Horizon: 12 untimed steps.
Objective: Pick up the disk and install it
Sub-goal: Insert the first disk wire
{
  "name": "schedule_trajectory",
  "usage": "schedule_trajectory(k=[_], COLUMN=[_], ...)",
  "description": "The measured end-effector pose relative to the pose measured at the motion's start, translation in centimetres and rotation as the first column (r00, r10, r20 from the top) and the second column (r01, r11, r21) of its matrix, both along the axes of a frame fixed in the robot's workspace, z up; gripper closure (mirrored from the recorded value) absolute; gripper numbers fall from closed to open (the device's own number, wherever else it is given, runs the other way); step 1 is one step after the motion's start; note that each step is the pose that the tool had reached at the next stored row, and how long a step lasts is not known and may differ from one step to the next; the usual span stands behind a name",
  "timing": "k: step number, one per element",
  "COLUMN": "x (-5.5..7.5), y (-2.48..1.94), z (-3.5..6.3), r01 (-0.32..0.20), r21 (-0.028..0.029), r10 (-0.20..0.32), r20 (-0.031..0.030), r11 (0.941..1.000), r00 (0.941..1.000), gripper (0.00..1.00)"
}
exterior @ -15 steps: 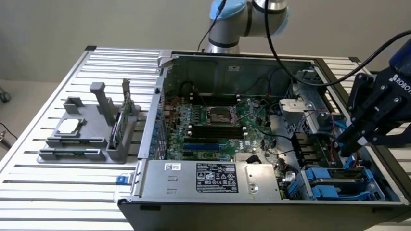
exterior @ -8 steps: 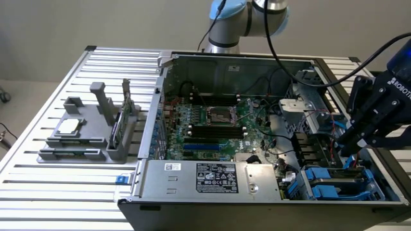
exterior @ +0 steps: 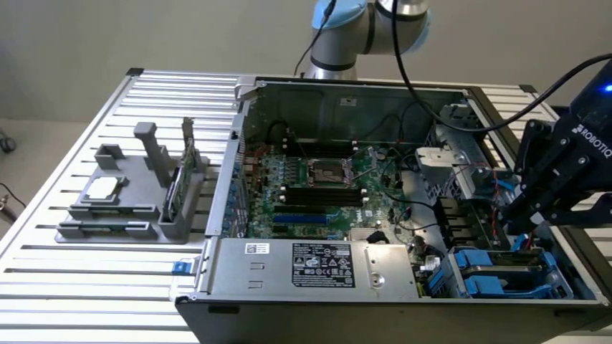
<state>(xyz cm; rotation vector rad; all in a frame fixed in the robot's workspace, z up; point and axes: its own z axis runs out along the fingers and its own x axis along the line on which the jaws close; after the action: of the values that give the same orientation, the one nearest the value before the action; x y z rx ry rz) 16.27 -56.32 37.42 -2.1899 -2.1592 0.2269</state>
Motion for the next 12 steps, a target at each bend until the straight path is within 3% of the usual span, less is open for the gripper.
schedule_trajectory(k=[6, 12], x=[-0.2, -0.25], y=[0.11, 0.28], z=[-0.18, 0.41], r01=[0.0, 0.0], r21=[0.0, -0.0001], r10=[0.0, 0.0], r20=[0.0028, 0.004], r11=[1.0, 1.0], r00=[1.0, 1.0], gripper=[0.75, 0.75])
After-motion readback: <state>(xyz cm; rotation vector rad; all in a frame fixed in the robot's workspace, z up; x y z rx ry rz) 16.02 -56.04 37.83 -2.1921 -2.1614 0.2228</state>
